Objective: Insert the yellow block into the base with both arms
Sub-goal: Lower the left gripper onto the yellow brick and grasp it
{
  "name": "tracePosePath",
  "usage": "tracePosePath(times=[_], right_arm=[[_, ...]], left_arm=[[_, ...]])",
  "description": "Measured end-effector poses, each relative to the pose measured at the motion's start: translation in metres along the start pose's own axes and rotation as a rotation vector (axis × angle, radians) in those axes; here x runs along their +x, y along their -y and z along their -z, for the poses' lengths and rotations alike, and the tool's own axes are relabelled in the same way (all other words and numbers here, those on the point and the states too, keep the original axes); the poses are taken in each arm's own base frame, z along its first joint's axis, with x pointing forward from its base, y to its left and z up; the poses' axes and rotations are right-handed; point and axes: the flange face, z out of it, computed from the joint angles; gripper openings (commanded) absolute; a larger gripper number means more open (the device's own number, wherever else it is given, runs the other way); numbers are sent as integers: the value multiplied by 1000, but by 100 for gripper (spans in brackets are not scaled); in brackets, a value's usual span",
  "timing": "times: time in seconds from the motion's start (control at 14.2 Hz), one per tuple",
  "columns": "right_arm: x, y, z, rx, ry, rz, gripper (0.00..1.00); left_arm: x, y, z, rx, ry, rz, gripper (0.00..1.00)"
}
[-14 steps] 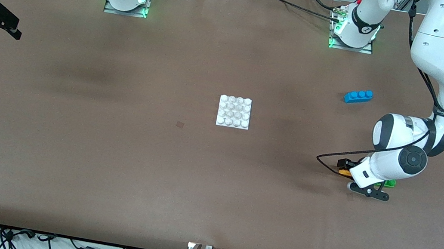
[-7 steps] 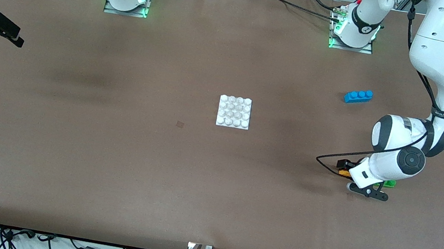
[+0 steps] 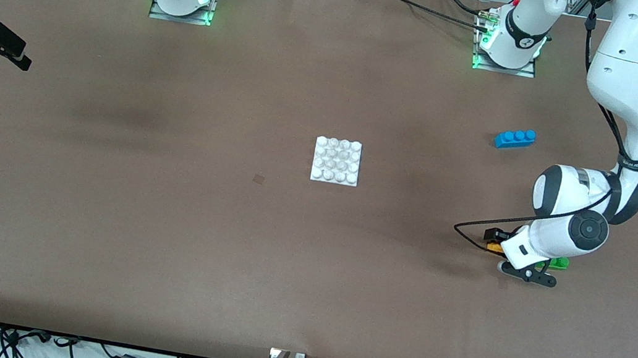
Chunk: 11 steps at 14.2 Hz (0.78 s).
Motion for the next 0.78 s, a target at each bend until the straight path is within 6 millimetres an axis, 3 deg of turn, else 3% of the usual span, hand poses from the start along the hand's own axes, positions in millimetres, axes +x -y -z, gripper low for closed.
tracePosePath(times=[0.28, 0.57, 0.78], right_arm=[[1, 4, -1, 0, 1, 8, 100], [1, 12, 3, -21, -6, 27, 100], [2, 21, 4, -36, -9, 48, 100]], left_arm=[[0, 0, 0, 0, 0, 0, 74], [0, 0, 0, 0, -2, 0, 54], [0, 0, 1, 0, -2, 0, 51]])
